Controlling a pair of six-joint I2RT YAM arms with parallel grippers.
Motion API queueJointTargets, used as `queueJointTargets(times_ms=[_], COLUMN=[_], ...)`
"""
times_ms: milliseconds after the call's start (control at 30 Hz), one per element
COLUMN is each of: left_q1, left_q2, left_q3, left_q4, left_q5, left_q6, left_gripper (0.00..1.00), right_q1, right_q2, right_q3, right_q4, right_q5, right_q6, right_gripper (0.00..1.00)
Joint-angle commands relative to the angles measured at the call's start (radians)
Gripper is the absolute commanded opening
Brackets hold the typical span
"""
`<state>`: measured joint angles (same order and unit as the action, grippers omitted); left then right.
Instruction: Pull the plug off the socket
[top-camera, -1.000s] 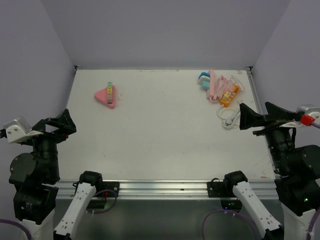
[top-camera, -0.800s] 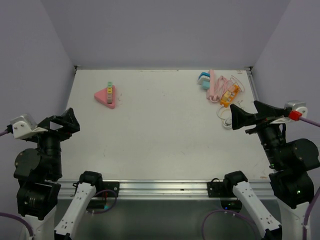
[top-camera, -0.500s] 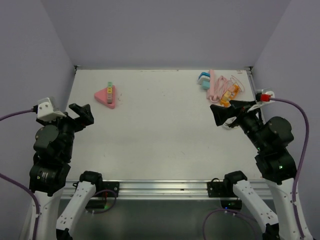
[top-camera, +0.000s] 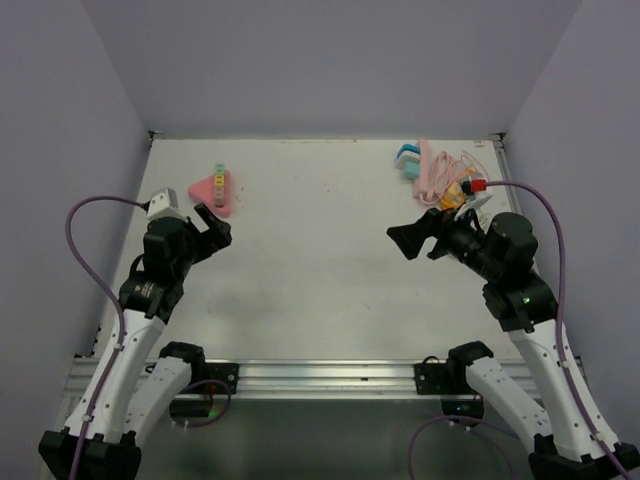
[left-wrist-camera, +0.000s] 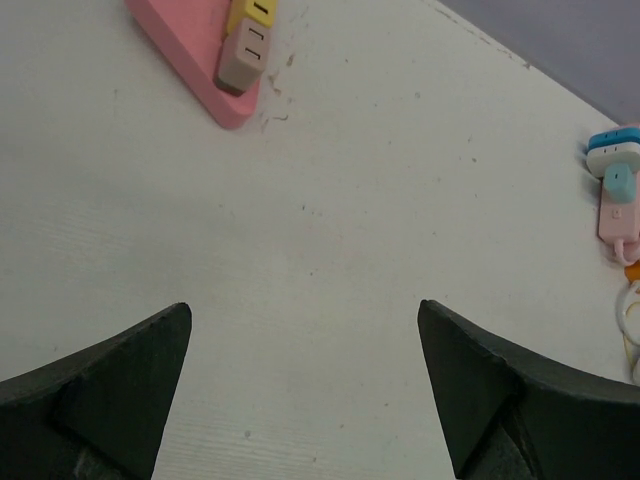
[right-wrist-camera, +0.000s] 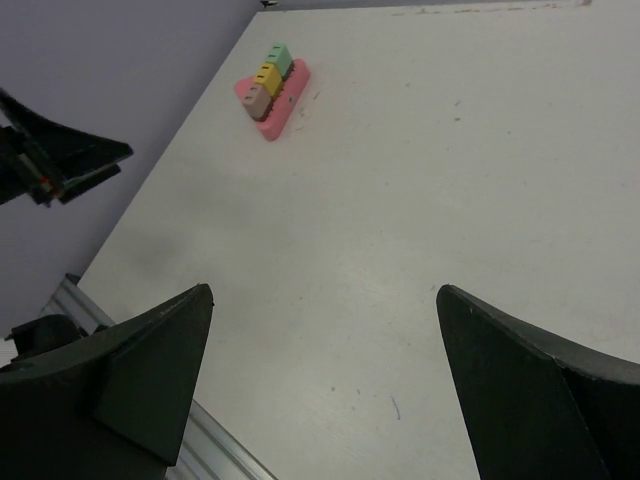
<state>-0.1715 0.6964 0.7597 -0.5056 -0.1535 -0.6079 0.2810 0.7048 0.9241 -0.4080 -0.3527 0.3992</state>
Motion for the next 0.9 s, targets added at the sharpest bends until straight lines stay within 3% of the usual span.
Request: queueJointTargets(times_ms=[0, 367, 600, 867], left_q1=[0.0, 0.144, 0.265, 0.322], left_q2=[0.06, 0.287, 0.527, 0.781], left_q3=[-0.057, -0.095, -0.181, -0.175], left_q4=[0.2, 0.567, 0.841, 1.128], left_q5=[0.033, -0.118, -0.054, -0.001], left_q6=[-0.118, -0.279, -0.394, -0.392], left_gripper=[0.99, 0.98, 0.95, 0.93], right_q1=[0.033, 0.093, 0.13, 0.142], right_q2=[-0.033, -0.08, -0.08, -0.056], right_q3=[-0.008, 0.002, -0.008, -0.007], right_q4=[0.075, -0.005, -0.015, -0.008], right_q5=[-0.054, -0.019, 0.021, 0.011], right_q6=[-0.008, -0.099, -0.134, -0.143], right_gripper=[0.99, 0.99, 0.99, 0.99])
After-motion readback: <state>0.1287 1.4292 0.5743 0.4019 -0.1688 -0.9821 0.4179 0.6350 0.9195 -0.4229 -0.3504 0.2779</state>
